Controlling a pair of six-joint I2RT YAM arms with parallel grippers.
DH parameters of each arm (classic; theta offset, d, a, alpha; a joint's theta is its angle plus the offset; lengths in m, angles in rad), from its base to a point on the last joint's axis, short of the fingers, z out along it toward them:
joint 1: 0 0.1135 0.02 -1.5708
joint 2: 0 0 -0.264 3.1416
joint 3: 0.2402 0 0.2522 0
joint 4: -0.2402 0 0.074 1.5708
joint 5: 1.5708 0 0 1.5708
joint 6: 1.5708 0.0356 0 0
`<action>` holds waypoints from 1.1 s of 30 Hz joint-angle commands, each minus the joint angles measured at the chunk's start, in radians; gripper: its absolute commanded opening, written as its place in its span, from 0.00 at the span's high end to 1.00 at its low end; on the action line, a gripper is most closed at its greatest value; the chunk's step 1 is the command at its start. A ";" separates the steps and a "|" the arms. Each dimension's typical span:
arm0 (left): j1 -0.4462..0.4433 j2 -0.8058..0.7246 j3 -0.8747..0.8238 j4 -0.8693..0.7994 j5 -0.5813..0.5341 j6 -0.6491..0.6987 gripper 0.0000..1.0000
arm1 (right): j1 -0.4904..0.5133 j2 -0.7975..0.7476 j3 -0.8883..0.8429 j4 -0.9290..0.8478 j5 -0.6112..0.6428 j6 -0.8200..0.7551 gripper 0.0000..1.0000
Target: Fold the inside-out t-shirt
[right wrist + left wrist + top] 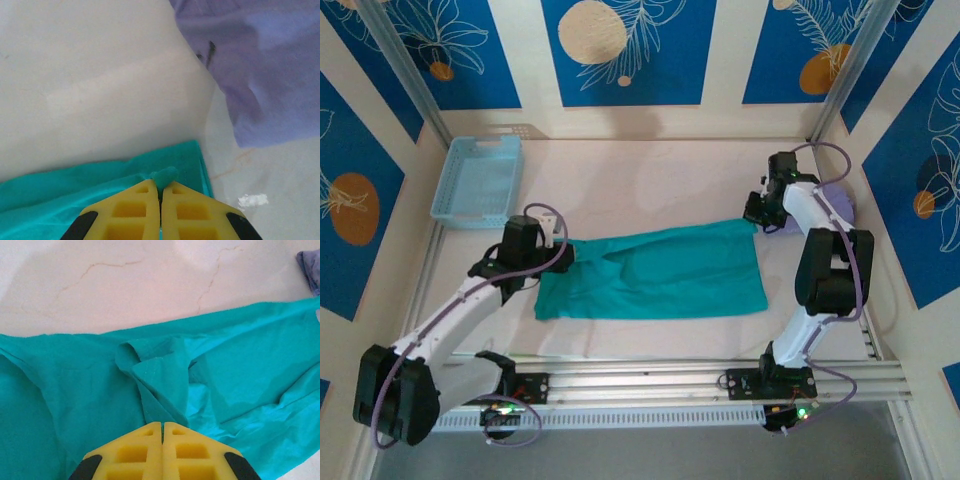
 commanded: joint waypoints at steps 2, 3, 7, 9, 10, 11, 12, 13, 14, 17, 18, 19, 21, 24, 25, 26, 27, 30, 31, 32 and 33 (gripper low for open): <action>-0.007 -0.047 -0.002 -0.051 -0.014 -0.002 1.00 | -0.026 -0.036 -0.043 -0.020 0.001 0.016 0.94; -0.007 -0.051 -0.006 -0.055 -0.006 -0.003 1.00 | -0.029 -0.040 -0.049 -0.019 0.003 0.018 0.94; -0.008 -0.055 -0.029 -0.064 0.015 -0.019 1.00 | -0.030 -0.049 -0.067 -0.021 0.011 0.022 0.94; -0.007 -0.064 -0.039 -0.066 0.018 -0.026 1.00 | -0.031 -0.053 -0.080 -0.021 0.020 0.025 0.94; -0.007 -0.073 -0.045 -0.067 0.017 -0.029 1.00 | -0.032 -0.053 -0.082 -0.022 0.022 0.024 0.94; -0.007 -0.079 -0.050 -0.067 0.016 -0.031 1.00 | -0.034 -0.055 -0.086 -0.022 0.022 0.025 0.94; -0.007 -0.090 -0.053 -0.071 0.011 -0.032 1.00 | -0.034 -0.057 -0.088 -0.022 0.022 0.027 0.94; -0.007 -0.100 -0.054 -0.077 0.008 -0.031 1.00 | -0.035 -0.060 -0.090 -0.023 0.021 0.028 0.94; -0.007 -0.107 -0.053 -0.081 0.006 -0.030 1.00 | -0.036 -0.061 -0.090 -0.025 0.021 0.029 0.94; -0.007 -0.125 -0.058 -0.085 0.005 -0.028 1.00 | -0.036 -0.067 -0.094 -0.027 0.018 0.029 0.94; -0.007 -0.128 -0.060 -0.088 0.007 -0.030 1.00 | -0.036 -0.068 -0.097 -0.028 0.016 0.029 0.94; -0.007 -0.130 -0.061 -0.093 0.010 -0.031 1.00 | -0.036 -0.069 -0.099 -0.030 0.016 0.031 0.94; -0.007 -0.132 -0.066 -0.096 0.017 -0.034 1.00 | -0.035 -0.071 -0.102 -0.030 0.013 0.030 0.94; -0.007 -0.138 -0.078 -0.083 0.041 -0.047 1.00 | -0.036 -0.076 -0.108 -0.028 0.008 0.032 0.94; -0.007 -0.136 -0.083 -0.077 0.052 -0.053 1.00 | -0.036 -0.075 -0.109 -0.028 0.007 0.032 0.94; -0.007 -0.134 -0.089 -0.070 0.060 -0.059 1.00 | -0.035 -0.076 -0.109 -0.030 0.007 0.032 0.94; -0.007 -0.130 -0.095 -0.063 0.067 -0.065 1.00 | -0.034 -0.075 -0.110 -0.030 0.007 0.032 0.94; -0.008 -0.111 -0.107 -0.061 0.080 -0.074 1.00 | -0.033 -0.077 -0.113 -0.033 0.008 0.034 0.93; -0.010 -0.105 -0.113 -0.060 0.086 -0.077 1.00 | -0.034 -0.079 -0.116 -0.033 0.009 0.035 0.93; -0.011 -0.099 -0.121 -0.053 0.091 -0.084 1.00 | -0.033 -0.078 -0.120 -0.033 0.013 0.035 0.93; -0.013 -0.090 -0.133 -0.041 0.099 -0.093 1.00 | -0.034 -0.078 -0.124 -0.032 0.019 0.037 0.93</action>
